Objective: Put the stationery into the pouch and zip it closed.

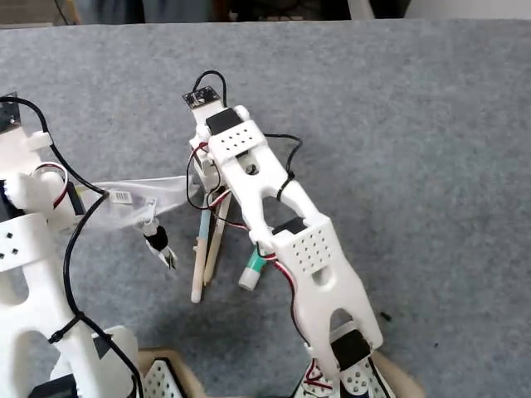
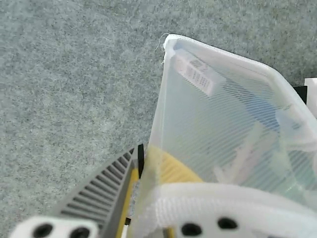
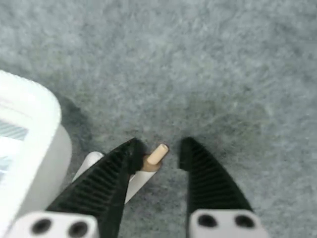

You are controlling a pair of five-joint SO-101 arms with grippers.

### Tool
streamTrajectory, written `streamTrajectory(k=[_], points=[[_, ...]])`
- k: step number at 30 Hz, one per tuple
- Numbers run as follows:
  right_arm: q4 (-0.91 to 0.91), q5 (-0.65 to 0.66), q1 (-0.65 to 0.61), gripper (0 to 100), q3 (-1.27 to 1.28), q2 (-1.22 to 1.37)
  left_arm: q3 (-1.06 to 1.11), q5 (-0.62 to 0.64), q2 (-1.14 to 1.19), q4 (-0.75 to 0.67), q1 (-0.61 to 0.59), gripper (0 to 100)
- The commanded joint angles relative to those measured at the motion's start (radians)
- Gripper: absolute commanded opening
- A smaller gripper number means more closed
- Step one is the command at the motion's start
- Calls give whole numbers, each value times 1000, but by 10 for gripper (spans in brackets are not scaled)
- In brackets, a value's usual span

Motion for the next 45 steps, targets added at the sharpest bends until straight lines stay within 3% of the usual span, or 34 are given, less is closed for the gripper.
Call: streamTrajectory(k=[1,14,27,45], points=[[8,-2,-23,38,-1,5,70,-2,78,11,-47,29],[49,-2,-20,13,-44,-7,70,-2,77,11,-47,29],[282,81,69,12,-446,-101,70,-2,77,11,-47,29],[282,83,64,12,-455,-516,71,-2,78,11,-47,29]])
